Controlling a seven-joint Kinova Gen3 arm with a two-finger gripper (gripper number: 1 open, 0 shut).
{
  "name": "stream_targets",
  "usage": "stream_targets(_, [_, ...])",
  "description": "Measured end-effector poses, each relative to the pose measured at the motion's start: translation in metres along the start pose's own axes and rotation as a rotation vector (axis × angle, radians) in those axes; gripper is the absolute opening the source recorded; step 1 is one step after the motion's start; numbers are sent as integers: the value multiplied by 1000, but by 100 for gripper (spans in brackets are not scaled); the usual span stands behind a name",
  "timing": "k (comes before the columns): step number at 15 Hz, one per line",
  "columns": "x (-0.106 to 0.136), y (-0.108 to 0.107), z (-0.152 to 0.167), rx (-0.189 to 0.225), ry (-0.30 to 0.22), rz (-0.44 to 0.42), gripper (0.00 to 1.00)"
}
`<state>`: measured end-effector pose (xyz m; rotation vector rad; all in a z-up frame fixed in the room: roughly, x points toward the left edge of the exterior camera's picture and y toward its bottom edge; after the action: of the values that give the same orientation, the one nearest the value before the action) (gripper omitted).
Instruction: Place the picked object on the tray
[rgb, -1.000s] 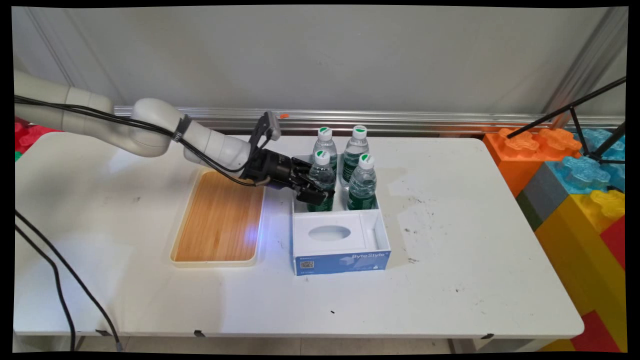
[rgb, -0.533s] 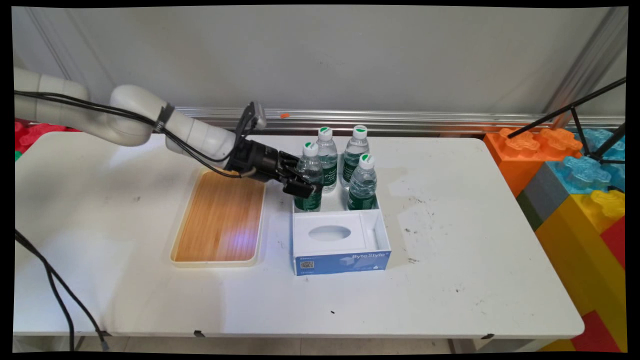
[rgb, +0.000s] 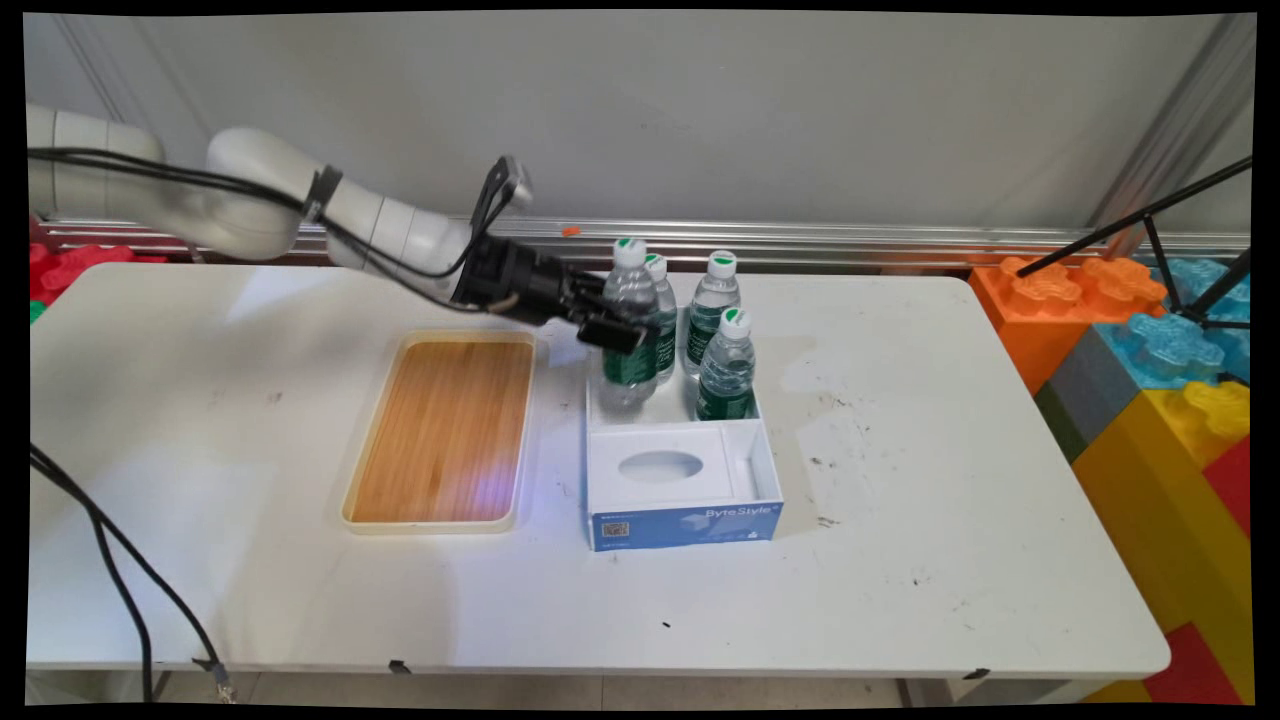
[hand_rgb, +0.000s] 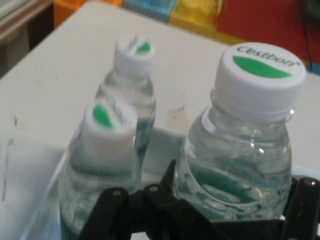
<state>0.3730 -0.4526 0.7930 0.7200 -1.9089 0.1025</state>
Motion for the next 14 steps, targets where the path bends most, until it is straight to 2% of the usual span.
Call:
stream_targets(3, [32, 3, 3, 1, 45, -2, 0])
stream_targets(7, [70, 13, -8, -13, 76, 10, 0])
stream_targets(10, [91, 28, -33, -48, 69, 42, 0])
stream_targets(14, [98, 36, -77, -67, 24, 70, 0])
